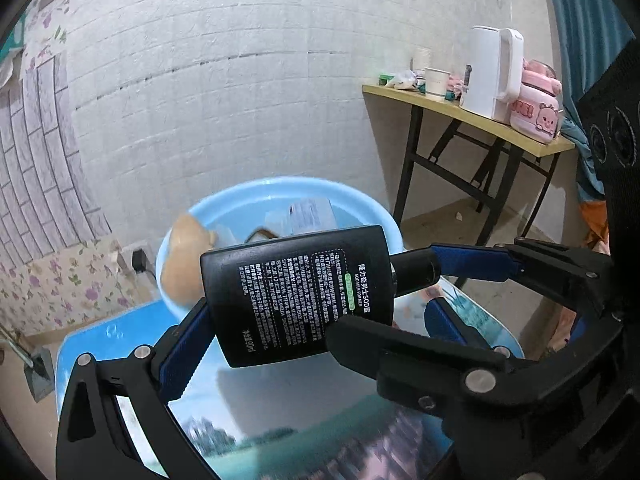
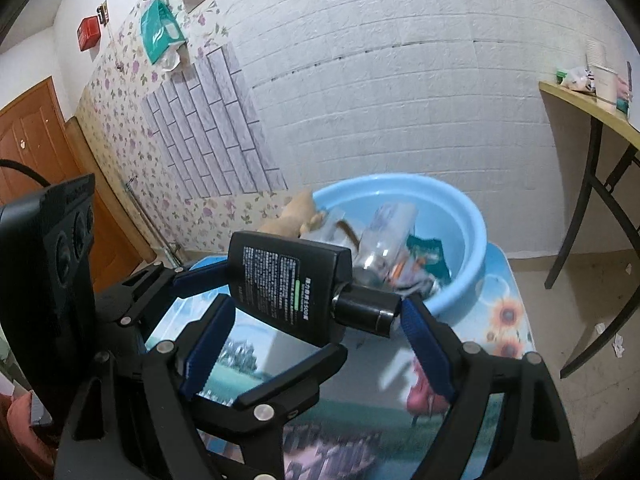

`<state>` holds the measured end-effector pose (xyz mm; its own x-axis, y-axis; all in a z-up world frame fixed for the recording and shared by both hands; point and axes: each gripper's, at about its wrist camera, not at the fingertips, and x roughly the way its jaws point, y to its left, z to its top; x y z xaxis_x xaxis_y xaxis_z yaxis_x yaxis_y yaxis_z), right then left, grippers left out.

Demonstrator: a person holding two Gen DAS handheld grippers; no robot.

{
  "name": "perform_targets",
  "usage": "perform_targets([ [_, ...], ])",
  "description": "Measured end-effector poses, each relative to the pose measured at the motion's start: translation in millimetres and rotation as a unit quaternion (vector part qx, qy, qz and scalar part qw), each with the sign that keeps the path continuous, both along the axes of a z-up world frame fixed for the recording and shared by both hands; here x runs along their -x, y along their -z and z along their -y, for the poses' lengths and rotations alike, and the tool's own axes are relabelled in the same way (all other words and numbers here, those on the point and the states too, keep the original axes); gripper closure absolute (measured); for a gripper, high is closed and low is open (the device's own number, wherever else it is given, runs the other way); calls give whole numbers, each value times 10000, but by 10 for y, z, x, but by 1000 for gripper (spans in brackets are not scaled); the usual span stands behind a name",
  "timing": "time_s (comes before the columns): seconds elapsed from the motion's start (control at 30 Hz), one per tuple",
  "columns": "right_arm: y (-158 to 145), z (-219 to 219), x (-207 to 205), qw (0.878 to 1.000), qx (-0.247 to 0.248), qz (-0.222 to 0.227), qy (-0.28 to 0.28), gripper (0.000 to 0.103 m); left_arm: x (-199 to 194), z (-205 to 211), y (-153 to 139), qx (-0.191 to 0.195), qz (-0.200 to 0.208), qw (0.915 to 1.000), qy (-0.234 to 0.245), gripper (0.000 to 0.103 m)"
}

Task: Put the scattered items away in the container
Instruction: 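Lift the black bottle with both grippers and carry it over the basin, then lower the black bottle into the basin and open both grippers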

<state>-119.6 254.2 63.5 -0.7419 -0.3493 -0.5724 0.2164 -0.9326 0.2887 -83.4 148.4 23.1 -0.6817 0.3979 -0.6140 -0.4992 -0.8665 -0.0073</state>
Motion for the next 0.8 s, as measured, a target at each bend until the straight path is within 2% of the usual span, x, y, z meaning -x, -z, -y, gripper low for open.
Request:
perform_targets([
  [0.27, 9, -132, 373, 10000, -71, -25, 64, 17, 379, -105, 30, -52, 73, 10000, 0, 1],
  [0.63, 261, -327, 697, 9991, 286, 322, -16, 17, 576, -215, 141, 322, -77, 9992, 231, 1],
  [0.8, 390, -405, 749, 9971, 557, 510, 48, 17, 614, -169, 184, 102, 135, 9994, 312, 0],
])
